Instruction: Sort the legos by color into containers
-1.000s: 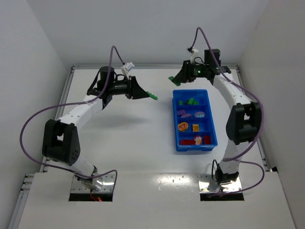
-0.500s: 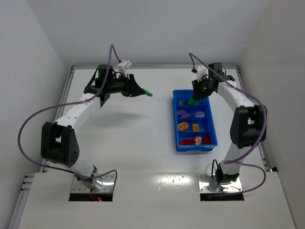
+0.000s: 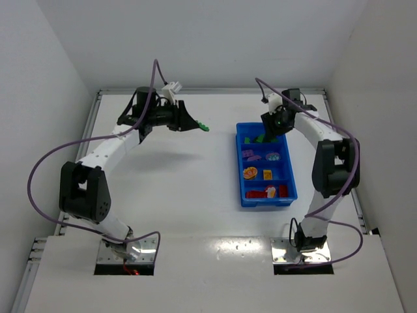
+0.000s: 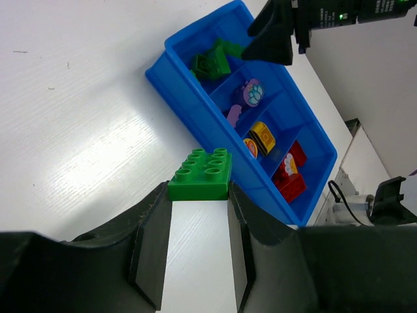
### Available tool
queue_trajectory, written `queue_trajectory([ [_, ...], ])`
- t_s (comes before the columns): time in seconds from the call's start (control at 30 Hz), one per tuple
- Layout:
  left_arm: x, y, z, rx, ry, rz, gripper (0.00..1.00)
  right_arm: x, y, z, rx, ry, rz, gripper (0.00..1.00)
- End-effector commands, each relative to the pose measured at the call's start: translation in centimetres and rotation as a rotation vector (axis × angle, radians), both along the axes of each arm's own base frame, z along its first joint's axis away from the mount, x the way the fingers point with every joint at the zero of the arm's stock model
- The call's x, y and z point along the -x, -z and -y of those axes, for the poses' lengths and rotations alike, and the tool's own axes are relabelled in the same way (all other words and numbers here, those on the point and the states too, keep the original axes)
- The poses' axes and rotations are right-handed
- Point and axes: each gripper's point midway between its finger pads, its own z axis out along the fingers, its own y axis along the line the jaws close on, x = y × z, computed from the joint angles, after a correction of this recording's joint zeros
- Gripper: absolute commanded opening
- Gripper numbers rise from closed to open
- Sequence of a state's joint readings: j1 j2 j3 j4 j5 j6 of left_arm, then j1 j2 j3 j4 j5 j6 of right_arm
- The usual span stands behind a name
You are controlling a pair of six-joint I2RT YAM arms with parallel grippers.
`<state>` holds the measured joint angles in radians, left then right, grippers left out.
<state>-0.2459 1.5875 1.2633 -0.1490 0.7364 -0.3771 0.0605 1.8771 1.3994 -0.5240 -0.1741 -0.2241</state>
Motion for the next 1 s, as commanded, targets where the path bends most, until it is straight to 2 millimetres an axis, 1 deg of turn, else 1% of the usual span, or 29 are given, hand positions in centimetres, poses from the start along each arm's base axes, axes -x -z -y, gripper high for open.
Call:
queue_trajectory([
  [0.0, -0.9, -2.1, 0.0, 0.014, 0.009, 0.061, 0.0, -2.5, -2.0, 0.3, 0.02, 0.019, 0.091, 0.57],
  [0.03, -0.9, -2.1, 0.0, 0.014, 0.009, 0.061, 0.0, -2.5, -2.0, 0.3, 0.015, 0.027, 0.089, 0.62],
  [0.07, -0.9, -2.1, 0.0, 0.014, 0.009, 0.061, 0.0, -2.8, -2.2, 0.2, 0.001, 0.045, 0.098, 0.69],
  [0.13, -0.9, -1.8, 0.1, 0.015, 0.018, 0.051, 0.0, -2.7, -3.2, -0.5, -0.038, 0.044, 0.112, 0.69],
  [0.17, -0.8, -2.0, 0.2, 0.022, 0.027, 0.06, 0.0, -2.8, -4.9, -0.9, -0.078, 0.06, 0.144, 0.69],
  [0.2, -0.6, -2.4, 0.8, 0.033, 0.05, 0.077, 0.0, -2.7, -5.8, -1.3, -0.104, 0.065, 0.157, 0.7],
  [0.23, -0.7, -2.5, 0.8, 0.036, 0.051, 0.087, 0.0, -2.8, -7.2, -1.7, -0.134, 0.068, 0.189, 0.7],
  [0.27, -0.4, -2.0, 2.0, 0.038, 0.075, 0.067, 0.0, -2.7, -10.1, -1.9, -0.162, 0.075, 0.253, 0.7],
  [0.3, -0.5, -1.9, 2.5, 0.038, 0.086, 0.064, 0.0, -2.5, -11.5, -2.3, -0.205, 0.093, 0.279, 0.7],
  [0.33, -0.5, -1.8, 3.2, 0.038, 0.1, 0.062, 0.0, -2.2, -12.4, -2.0, -0.222, 0.116, 0.3, 0.7],
  [0.37, -0.8, -1.4, 4.5, 0.037, 0.126, 0.056, 0.0, -2.2, -14.0, -1.8, -0.23, 0.137, 0.343, 0.7],
  [0.4, -1.1, -1.3, 5.2, 0.037, 0.138, 0.054, 0.0, -1.6, -15.5, -1.6, -0.24, 0.162, 0.373, 0.7],
  [0.43, -1.3, -1.0, 6.0, 0.037, 0.152, 0.051, 0.0, -1.3, -16.0, -1.2, -0.228, 0.177, 0.389, 0.7],
  [0.47, -1.7, -1.9, 7.4, 0.041, 0.17, 0.078, 0.0, -0.7, -16.3, -0.6, -0.216, 0.214, 0.393, 0.7],
  [0.5, -2.0, -1.8, 8.2, 0.042, 0.182, 0.078, 0.0, -0.2, -16.3, 0.1, -0.208, 0.244, 0.397, 0.71],
  [0.53, -2.9, -0.2, 8.9, 0.028, 0.179, 0.054, 0.0, 0.5, -17.4, 0.8, -0.188, 0.269, 0.422, 0.71],
  [0.57, -3.4, -0.8, 9.6, 0.033, 0.188, 0.068, 0.0, 1.1, -17.3, 0.8, -0.186, 0.27, 0.414, 0.71],
  [0.6, -3.2, -0.6, 10.7, 0.033, 0.208, 0.066, 0.0, 1.6, -17.2, 1.4, -0.174, 0.289, 0.409, 0.71],
  [0.63, -3.7, 0.7, 11.3, 0.023, 0.209, 0.047, 0.0, 1.8, -17.5, 2.1, -0.165, 0.308, 0.415, 0.71],
  [0.67, -3.9, 0.3, 12.0, 0.028, 0.218, 0.061, 0.0, 2.5, -18.1, 2.1, -0.167, 0.307, 0.424, 0.71],
  [0.7, -3.7, 0.4, 13.0, 0.028, 0.236, 0.061, 0.0, 3.0, -17.8, 2.5, -0.162, 0.317, 0.41, 0.71],
  [0.73, -3.7, 0.8, 13.6, 0.026, 0.246, 0.054, 0.02, 3.3, -18.0, 2.9, -0.16, 0.326, 0.411, 0.71],
  [0.77, -4.5, 1.4, 14.0, 0.025, 0.246, 0.051, 0.02, 3.7, -18.3, 2.9, -0.162, 0.326, 0.42, 0.71],
  [0.83, -4.4, 2.0, 15.7, 0.025, 0.263, 0.041, 0.04, 4.5, -18.4, 3.6, -0.162, 0.351, 0.406, 0.71],
  [0.87, -5.1, 1.3, 16.1, 0.034, 0.263, 0.063, 0.05, 4.5, -18.4, 3.6, -0.162, 0.351, 0.406, 0.71],
  [0.9, -5.3, 2.7, 16.8, 0.032, 0.268, 0.032, 0.05, 4.9, -18.6, 4.0, -0.16, 0.36, 0.407, 0.71],
  [0.93, -5.7, 2.9, 17.1, 0.036, 0.265, 0.025, 0.05, 5.3, -18.6, 4.0, -0.159, 0.361, 0.399, 0.71],
  [0.97, -6.4, 2.5, 17.3, 0.039, 0.254, 0.046, 0.05, 5.5, -18.4, 4.0, -0.157, 0.362, 0.387, 0.71],
])
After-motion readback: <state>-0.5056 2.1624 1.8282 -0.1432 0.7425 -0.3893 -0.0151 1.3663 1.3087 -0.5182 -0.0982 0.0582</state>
